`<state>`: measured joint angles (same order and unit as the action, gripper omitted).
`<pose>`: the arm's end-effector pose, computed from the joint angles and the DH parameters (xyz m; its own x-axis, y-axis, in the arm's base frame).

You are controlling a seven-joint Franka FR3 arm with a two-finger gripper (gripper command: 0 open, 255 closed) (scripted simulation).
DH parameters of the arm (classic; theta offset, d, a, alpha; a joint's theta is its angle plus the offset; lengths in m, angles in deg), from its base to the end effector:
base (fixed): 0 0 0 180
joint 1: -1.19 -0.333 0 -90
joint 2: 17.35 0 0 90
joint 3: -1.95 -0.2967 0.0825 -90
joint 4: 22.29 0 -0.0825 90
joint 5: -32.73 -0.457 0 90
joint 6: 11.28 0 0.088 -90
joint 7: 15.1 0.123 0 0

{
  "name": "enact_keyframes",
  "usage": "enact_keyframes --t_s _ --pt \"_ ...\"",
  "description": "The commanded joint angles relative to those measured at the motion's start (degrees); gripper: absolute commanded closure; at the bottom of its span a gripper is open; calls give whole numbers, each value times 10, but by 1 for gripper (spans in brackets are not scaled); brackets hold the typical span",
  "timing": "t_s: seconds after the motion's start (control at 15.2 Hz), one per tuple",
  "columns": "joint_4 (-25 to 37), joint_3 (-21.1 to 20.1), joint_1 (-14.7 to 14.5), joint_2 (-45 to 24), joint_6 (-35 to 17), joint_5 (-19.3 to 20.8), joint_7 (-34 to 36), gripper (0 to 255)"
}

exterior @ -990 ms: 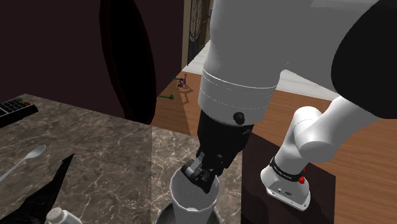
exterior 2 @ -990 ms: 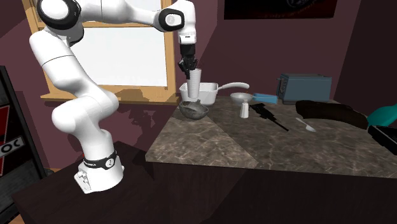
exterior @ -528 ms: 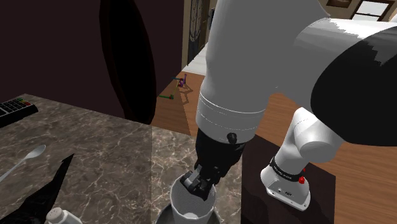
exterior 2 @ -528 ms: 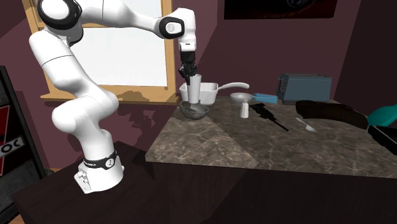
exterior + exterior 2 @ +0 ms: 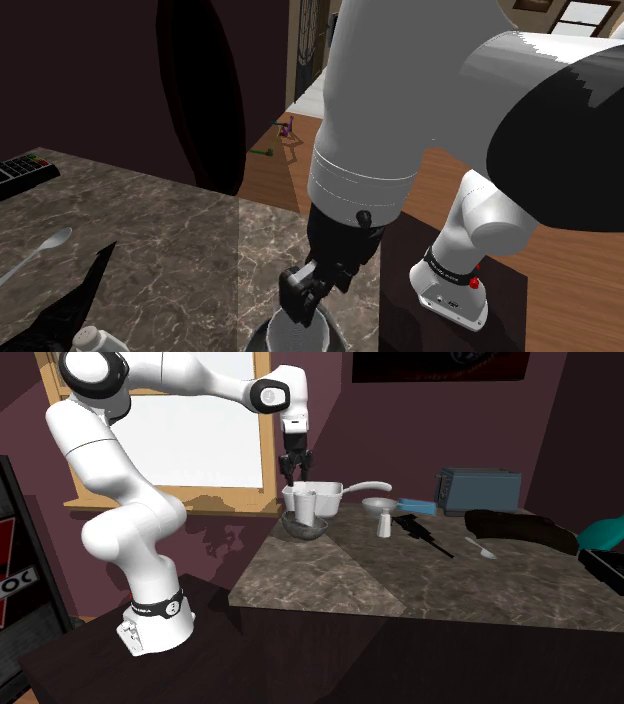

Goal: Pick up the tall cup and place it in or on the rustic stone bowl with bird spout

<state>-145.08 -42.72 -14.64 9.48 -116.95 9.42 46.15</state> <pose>0.2141 0.5001 0.4855 0.9866 -0.1590 -0.0374 -0.1617 -0.9831 -0.0862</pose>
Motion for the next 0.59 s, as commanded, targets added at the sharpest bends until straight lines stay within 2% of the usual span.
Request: enact_keyframes --t_s 0.0,0.2,0.46,0.53 --pt "0 0 0 0 0 0 0 0" --pt "0 0 0 0 0 0 0 0" --pt "66 23 3 3 71 11 4 0" --pt "66 23 3 3 71 11 4 0"
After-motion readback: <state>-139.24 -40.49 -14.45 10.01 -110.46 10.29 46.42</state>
